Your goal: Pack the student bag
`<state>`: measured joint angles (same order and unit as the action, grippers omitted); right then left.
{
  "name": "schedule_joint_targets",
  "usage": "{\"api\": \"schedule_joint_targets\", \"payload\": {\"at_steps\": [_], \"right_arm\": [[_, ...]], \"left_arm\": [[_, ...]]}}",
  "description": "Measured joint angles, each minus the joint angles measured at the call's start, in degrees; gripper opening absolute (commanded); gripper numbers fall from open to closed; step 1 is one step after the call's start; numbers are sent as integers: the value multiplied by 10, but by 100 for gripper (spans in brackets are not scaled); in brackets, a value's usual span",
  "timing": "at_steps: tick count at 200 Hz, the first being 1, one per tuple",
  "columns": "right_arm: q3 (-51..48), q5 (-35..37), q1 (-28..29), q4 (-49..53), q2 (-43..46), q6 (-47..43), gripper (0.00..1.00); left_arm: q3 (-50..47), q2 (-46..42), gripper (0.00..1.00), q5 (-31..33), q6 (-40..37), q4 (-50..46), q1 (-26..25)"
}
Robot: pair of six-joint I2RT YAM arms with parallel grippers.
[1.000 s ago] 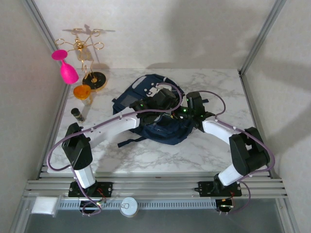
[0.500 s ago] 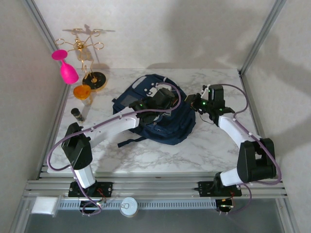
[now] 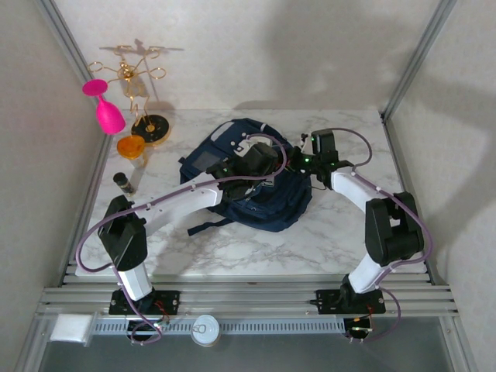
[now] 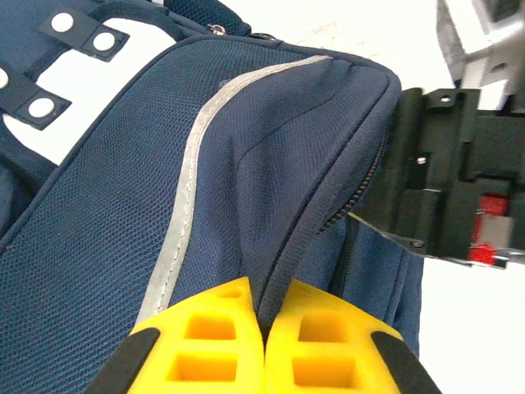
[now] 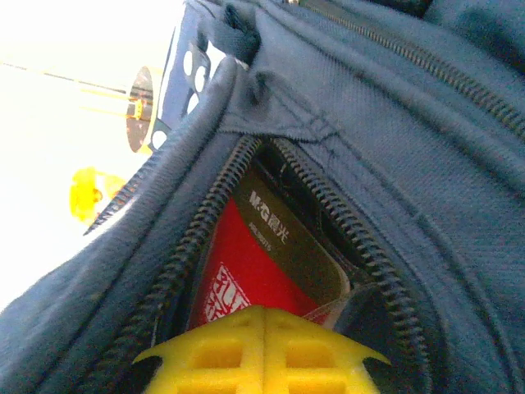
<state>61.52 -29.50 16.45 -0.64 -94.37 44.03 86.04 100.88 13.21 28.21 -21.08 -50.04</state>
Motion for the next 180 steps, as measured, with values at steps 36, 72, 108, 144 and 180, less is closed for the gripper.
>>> {"api": "schedule_joint_targets", "payload": {"at_steps": [36, 72, 108, 144, 180], "right_arm": [[-23, 5, -68, 52, 98, -37, 14], [-34, 53, -122, 136, 205, -92, 20], [-35, 92, -123, 198, 231, -129, 26], [-34, 137, -99, 260, 231, -154, 46], [-39, 233, 36, 307, 233, -144, 50]], "left_arm": [[-11, 8, 0, -9, 59, 37, 0], [27, 74, 0, -26, 126, 68, -1], [105, 144, 16, -49, 157, 73, -4], [67, 105, 35, -93, 162, 103, -1], [-123, -83, 44, -98, 172, 163, 4]]}}
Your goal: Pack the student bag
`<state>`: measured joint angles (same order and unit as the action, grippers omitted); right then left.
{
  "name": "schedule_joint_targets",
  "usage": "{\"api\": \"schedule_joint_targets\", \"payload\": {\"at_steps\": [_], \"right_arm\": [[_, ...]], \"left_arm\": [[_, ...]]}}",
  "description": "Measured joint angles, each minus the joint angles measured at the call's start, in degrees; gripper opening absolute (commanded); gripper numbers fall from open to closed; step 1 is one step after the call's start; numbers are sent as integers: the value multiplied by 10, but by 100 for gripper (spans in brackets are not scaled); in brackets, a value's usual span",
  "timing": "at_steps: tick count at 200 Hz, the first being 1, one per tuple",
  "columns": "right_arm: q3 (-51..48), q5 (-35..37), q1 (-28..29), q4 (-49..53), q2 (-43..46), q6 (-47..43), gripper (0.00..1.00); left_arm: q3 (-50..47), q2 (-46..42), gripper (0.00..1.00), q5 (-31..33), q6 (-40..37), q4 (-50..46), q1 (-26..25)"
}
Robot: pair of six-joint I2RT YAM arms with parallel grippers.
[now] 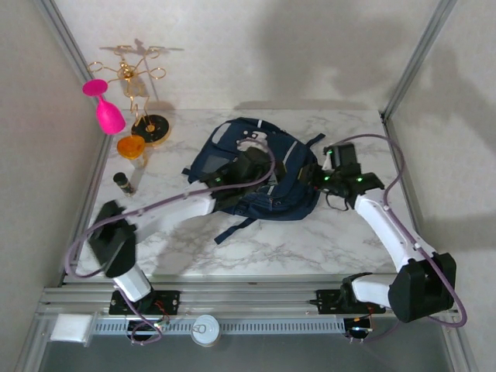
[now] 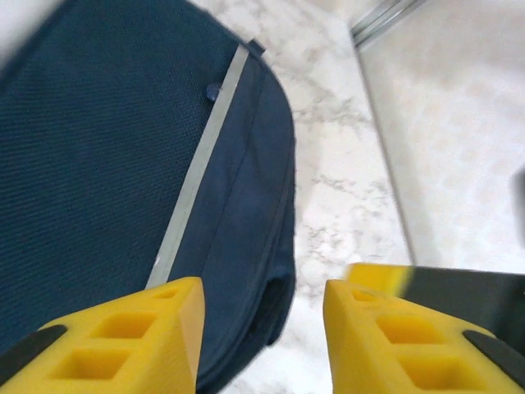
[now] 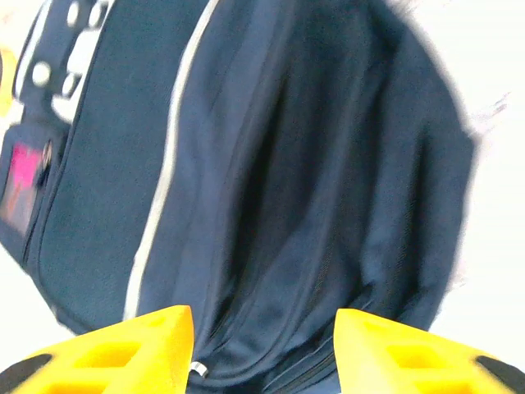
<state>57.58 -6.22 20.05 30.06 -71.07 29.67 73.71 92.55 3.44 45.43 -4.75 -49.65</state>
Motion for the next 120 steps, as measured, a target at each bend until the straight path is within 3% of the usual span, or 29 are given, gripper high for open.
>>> {"api": "schedule_joint_targets", "payload": {"at_steps": [28, 56, 82, 120], "right_arm": [[-23, 64, 117, 7, -3, 32, 46], [-37, 82, 186, -7, -34, 45, 43], [-56, 75, 216, -42, -57, 45, 39], [-94, 60, 218, -94, -71, 44, 39]], "left_arm": [[-99, -76, 45, 4, 33, 59, 32], [-202, -90, 45, 10, 75, 102, 55], [-254, -90, 44, 10, 104, 118, 60], [-256, -76, 43, 10, 119, 163, 65]]}}
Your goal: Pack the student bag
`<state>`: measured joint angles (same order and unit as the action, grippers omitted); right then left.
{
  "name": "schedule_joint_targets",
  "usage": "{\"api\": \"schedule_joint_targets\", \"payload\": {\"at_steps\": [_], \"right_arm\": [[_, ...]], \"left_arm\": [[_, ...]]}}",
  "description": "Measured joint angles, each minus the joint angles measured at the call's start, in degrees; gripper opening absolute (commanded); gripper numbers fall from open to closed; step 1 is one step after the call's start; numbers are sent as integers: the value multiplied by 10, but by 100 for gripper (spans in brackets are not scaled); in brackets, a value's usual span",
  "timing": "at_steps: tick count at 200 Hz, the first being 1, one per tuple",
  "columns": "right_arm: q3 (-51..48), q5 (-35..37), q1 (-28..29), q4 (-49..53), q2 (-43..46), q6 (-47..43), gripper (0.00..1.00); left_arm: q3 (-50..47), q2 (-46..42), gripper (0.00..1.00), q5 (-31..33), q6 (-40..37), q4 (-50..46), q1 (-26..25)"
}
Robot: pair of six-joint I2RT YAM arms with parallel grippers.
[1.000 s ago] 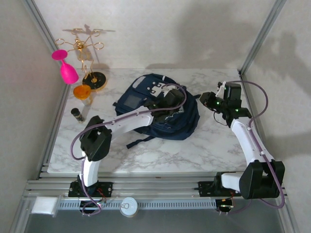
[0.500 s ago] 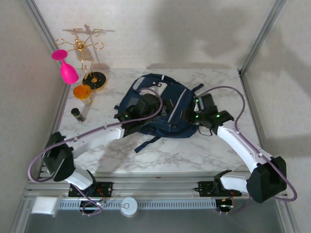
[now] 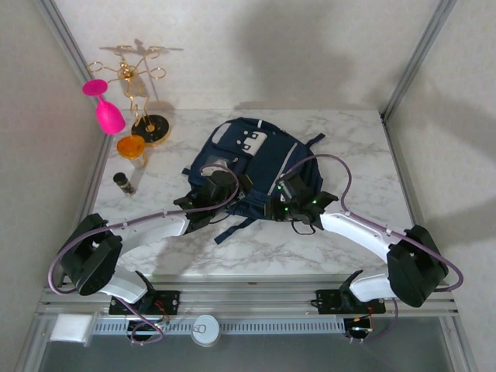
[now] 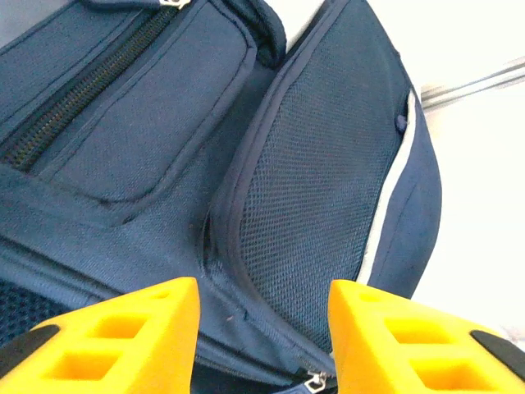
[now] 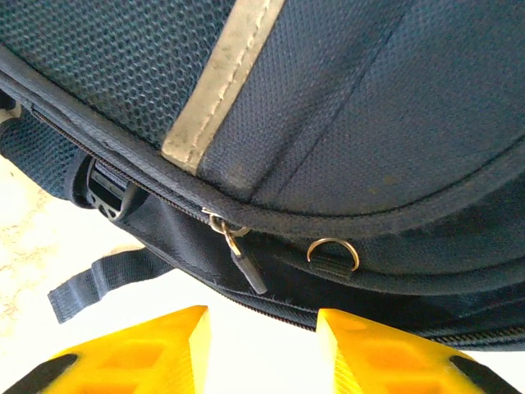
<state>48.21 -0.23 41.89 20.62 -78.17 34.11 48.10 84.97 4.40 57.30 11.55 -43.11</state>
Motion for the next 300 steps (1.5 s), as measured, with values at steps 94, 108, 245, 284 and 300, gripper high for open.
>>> {"api": "schedule_joint_targets", "payload": {"at_steps": [94, 108, 245, 284, 300], "right_arm": [[-21, 5, 0, -74, -52, -18, 39], [-21, 4, 0, -80, -57, -20, 39], [-28, -14, 10, -147, -38, -50, 27], [-33, 1, 13, -168, -27, -67, 29], [-31, 12, 13, -169, -46, -72, 29]], "left_arm": [[11, 58, 40, -9, 3, 24, 6], [11, 61, 40, -10, 4, 27, 6], [11, 87, 39, -15, 15, 45, 16], [11, 89, 39, -17, 18, 50, 18], [11, 89, 39, -21, 21, 50, 20]]}}
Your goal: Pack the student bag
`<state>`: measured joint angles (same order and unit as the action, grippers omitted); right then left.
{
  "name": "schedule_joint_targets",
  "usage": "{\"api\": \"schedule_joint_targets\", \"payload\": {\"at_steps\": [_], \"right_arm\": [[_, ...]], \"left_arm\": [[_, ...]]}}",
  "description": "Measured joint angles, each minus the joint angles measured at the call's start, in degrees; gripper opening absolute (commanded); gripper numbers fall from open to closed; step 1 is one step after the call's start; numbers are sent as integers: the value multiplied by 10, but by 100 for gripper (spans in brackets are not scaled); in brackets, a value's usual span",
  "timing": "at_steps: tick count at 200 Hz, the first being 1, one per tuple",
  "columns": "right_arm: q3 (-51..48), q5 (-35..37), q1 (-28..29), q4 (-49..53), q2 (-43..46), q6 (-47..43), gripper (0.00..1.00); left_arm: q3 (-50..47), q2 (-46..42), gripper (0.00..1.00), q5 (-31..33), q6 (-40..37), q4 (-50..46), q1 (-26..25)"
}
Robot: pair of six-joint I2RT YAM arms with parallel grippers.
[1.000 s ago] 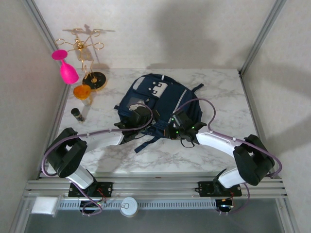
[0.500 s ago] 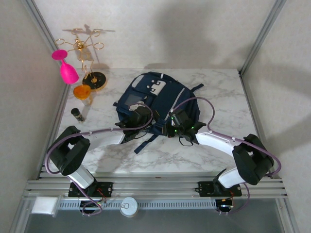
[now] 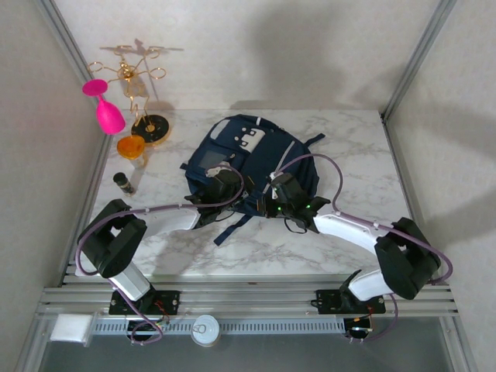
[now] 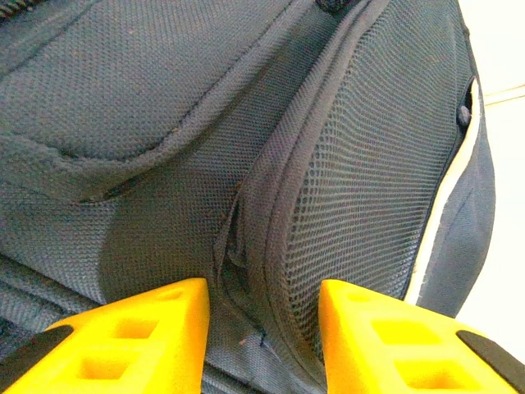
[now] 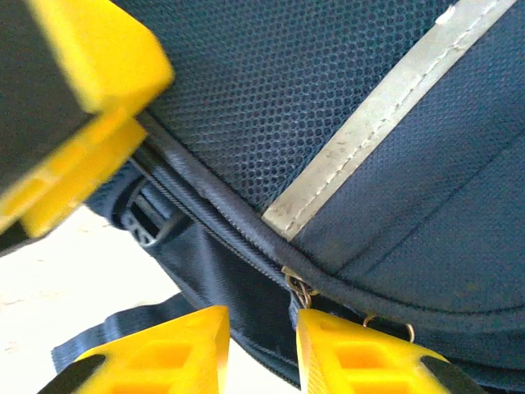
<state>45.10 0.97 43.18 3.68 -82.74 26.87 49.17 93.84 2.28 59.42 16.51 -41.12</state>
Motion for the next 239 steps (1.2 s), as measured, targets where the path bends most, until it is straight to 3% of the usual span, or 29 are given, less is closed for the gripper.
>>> {"api": "schedule_joint_targets", "payload": {"at_steps": [33, 102, 182, 207, 239], "right_arm": [[1, 18, 6, 2, -12, 0, 37], [5, 44, 10, -2, -40, 14, 39], [33, 76, 23, 6, -79, 17, 25], [32, 71, 24, -4, -79, 5, 36], [30, 96, 31, -10, -81, 21, 37]], "left_arm": [[0, 0, 39, 0, 2, 0, 1], [0, 9, 38, -2, 6, 6, 2], [0, 15, 38, -4, 8, 13, 4], [0, 15, 38, -4, 8, 15, 5], [0, 15, 38, -7, 8, 17, 5]]}}
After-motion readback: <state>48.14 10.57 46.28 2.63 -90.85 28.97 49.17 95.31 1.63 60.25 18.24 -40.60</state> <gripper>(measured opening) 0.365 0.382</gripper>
